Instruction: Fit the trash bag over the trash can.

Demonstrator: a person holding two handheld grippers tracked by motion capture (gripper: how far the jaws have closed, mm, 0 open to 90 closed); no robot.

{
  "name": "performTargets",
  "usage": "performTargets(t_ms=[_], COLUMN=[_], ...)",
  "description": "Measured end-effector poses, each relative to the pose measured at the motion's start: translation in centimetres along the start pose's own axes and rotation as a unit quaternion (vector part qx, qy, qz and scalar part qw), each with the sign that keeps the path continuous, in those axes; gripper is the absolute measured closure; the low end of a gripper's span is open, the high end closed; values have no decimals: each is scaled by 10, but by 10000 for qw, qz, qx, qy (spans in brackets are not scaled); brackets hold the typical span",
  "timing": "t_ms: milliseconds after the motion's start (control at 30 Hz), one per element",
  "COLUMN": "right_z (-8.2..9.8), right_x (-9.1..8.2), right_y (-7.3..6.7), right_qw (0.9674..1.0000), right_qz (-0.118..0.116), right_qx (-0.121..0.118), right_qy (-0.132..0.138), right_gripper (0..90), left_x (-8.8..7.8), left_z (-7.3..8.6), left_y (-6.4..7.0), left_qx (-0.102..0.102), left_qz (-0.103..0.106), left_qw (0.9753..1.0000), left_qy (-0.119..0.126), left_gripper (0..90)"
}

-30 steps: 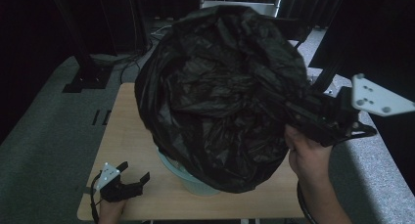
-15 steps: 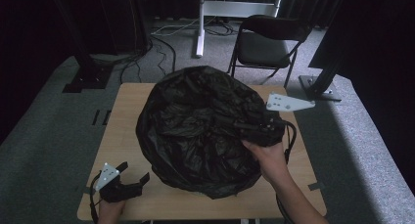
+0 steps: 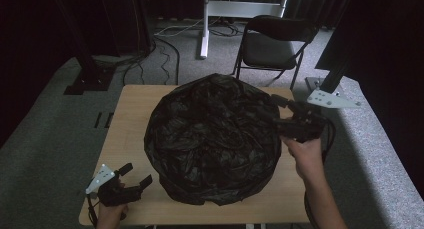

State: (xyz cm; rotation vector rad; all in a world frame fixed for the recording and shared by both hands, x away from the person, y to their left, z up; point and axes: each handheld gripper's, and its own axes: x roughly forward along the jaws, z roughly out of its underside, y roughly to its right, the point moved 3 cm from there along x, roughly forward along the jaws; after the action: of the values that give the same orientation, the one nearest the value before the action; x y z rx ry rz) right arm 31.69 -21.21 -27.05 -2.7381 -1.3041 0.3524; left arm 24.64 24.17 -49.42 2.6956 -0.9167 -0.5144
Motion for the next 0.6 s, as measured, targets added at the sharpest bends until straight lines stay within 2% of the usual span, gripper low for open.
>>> performTargets(t_ms=[33, 67, 100, 167, 233, 300, 333, 367, 467, 600], right_z=[2, 4, 7, 13, 20, 26, 28, 30, 33, 33], right_x=[-1, -1, 1, 7, 18, 30, 35, 41, 51, 59], right_y=[13, 21, 35, 56, 76, 92, 97, 101, 104, 103], right_qw=[9995, 9990, 9977, 9957, 9930, 9905, 9897, 9890, 9877, 9876], right_qz=[293, 435, 615, 778, 873, 842, 802, 722, 664, 495], right_qx=[20, 70, 179, 331, 527, 746, 825, 888, 885, 914], right_qy=[-63, -119, -206, -379, -590, -792, -853, -933, -1107, -1178], right_gripper=[213, 213, 211, 209, 205, 205, 205, 206, 251, 334], left_x=[-2, -4, -6, -7, -8, -6, -4, -3, 4, 16], left_z=[-3, -8, -10, -16, -23, -29, -33, -35, -44, -50], left_y=[1, 4, 6, 12, 20, 27, 32, 35, 47, 59], left_qx=[-56, -102, -107, -73, -70, -130, -125, -105, 29, 106], left_qz=[64, 190, 271, 424, 677, 911, 1138, 1185, 1409, 1803], left_qw=[10000, 9997, 9995, 9990, 9976, 9957, 9934, 9929, 9900, 9834], left_qy=[32, 89, 93, 95, 115, 115, 110, 93, -2, -184], left_gripper=[7, 7, 7, 6, 6, 6, 6, 6, 7, 7])
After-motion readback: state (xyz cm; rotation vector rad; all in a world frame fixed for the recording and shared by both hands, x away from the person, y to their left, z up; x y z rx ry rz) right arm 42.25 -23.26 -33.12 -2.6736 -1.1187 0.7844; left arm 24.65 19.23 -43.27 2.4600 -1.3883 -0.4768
